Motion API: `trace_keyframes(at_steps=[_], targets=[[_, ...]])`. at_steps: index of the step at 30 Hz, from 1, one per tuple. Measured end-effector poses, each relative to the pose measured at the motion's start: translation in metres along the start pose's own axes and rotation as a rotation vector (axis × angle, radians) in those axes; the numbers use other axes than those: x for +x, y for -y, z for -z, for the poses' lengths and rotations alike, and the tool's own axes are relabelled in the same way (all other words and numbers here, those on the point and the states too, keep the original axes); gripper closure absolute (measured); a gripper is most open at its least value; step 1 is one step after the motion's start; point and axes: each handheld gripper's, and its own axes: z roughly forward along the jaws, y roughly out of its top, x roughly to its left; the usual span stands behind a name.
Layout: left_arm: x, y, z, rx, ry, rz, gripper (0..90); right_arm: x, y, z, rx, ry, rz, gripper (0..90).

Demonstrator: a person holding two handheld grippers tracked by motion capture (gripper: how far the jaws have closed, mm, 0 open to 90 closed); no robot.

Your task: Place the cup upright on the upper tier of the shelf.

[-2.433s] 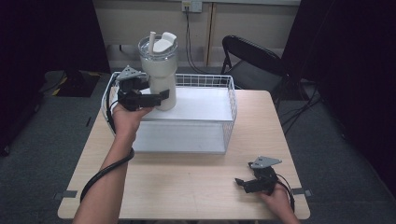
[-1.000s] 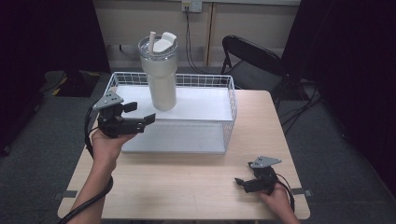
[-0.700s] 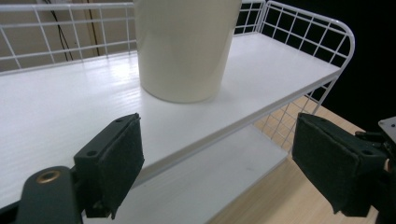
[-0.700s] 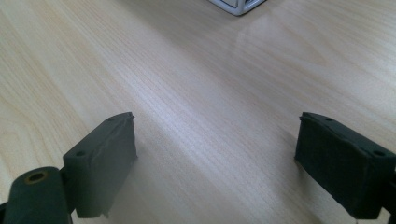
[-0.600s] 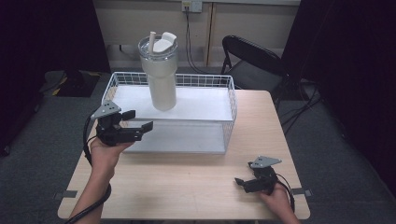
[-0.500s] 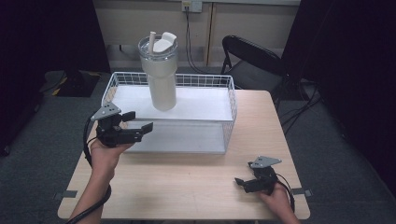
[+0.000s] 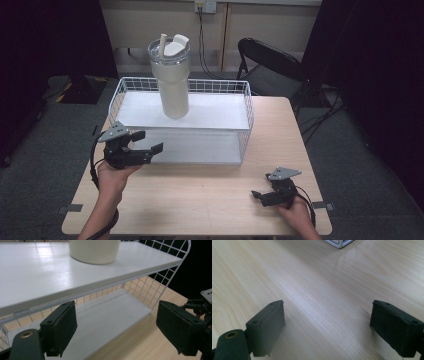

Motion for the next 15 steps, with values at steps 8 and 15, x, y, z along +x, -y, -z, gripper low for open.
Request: trace_keyframes(at_steps=[8, 15], targets=[[-0.002, 0.018, -0.002, 0.018, 0.005, 0.0, 16.5, 0.0, 0.0, 0.0, 0.0, 0.0, 0.0, 11.7], [-0.003, 0.036, -0.004, 0.035, 0.017, 0.004, 16.5, 0.0, 0.0, 0.0, 0.0, 0.0, 0.0, 11.7]])
